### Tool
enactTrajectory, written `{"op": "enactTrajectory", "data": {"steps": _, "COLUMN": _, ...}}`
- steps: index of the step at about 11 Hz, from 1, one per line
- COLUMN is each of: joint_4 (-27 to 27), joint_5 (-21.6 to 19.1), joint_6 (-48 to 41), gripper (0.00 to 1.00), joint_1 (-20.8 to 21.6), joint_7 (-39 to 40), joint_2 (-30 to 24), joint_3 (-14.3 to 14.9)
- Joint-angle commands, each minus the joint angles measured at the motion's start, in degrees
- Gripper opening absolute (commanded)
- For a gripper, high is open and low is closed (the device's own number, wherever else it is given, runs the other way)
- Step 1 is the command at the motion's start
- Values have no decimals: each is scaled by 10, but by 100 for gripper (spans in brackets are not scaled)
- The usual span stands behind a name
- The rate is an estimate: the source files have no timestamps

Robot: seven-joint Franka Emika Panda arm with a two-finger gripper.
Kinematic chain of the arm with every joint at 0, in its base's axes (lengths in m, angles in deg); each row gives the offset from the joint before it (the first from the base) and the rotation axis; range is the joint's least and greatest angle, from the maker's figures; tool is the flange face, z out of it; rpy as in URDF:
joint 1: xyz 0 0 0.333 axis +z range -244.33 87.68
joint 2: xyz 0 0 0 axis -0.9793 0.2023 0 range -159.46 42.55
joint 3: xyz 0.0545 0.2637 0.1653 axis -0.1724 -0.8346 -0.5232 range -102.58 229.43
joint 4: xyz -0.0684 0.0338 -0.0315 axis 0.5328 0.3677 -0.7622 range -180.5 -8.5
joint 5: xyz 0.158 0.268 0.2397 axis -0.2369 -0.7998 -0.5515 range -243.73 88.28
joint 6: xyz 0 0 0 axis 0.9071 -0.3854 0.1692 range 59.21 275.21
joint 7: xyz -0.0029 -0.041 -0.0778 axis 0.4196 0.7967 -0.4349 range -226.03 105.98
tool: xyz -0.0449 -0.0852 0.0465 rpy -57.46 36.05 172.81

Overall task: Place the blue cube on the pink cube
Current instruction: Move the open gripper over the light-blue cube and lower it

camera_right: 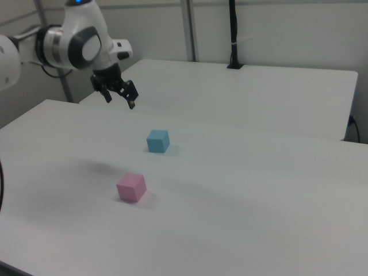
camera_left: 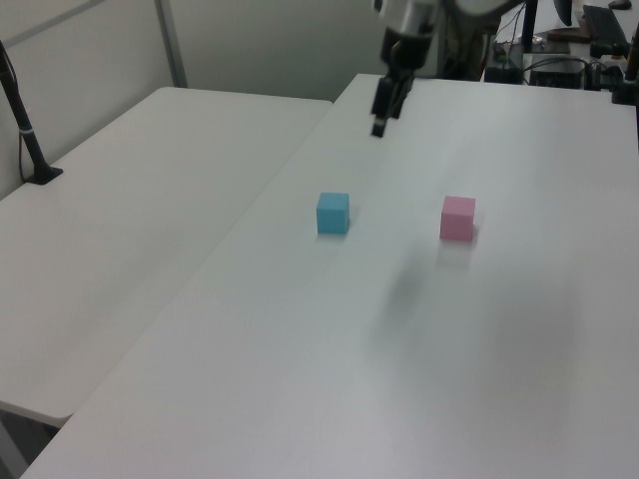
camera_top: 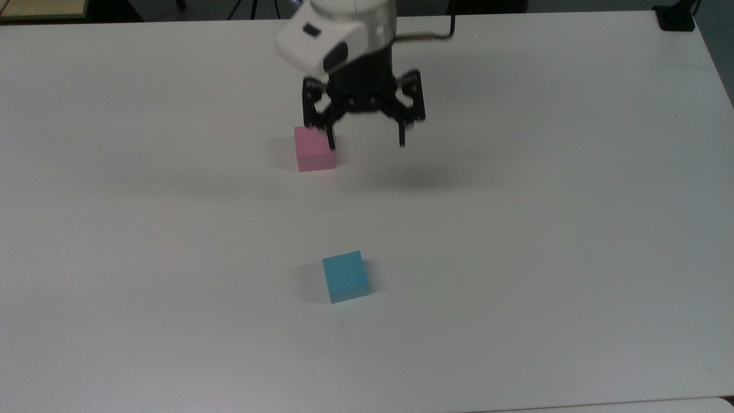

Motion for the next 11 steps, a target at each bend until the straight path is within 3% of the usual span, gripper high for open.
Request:
{"op": "enactTrajectory", "data": {"steps": 1, "joint_4": 6, "joint_5": 17, "joint_6": 111, "gripper": 100, "joint_1": 28, "joint_7": -30, "joint_2": 84, "joint_3": 10}}
{"op": "enactTrajectory", "data": {"steps": 3, "joint_4": 27, "joint_5": 33, "joint_6": 138, "gripper": 100, "joint_1": 32, "joint_7": -25, "joint_2": 132, "joint_3": 13}}
{"op": "enactTrajectory", "data": {"steps": 7, "joint_4": 38, "joint_5": 48, "joint_6": 198, "gripper": 100, "joint_1": 32, "joint_7": 5, "joint_2": 190, "joint_3": 64}}
{"op": "enactTrajectory", "data": {"steps": 9, "joint_4": 39, "joint_5": 49, "joint_6": 239, "gripper": 100, "joint_1": 34, "joint_7": 7, "joint_2": 216, "joint_3": 74}}
{"op": "enactTrajectory", "data": {"steps": 11, "joint_4": 79, "joint_5": 50, "joint_6": 246, "gripper": 100, "joint_1": 40, "joint_7": 5, "joint_2": 253, "joint_3": 75}}
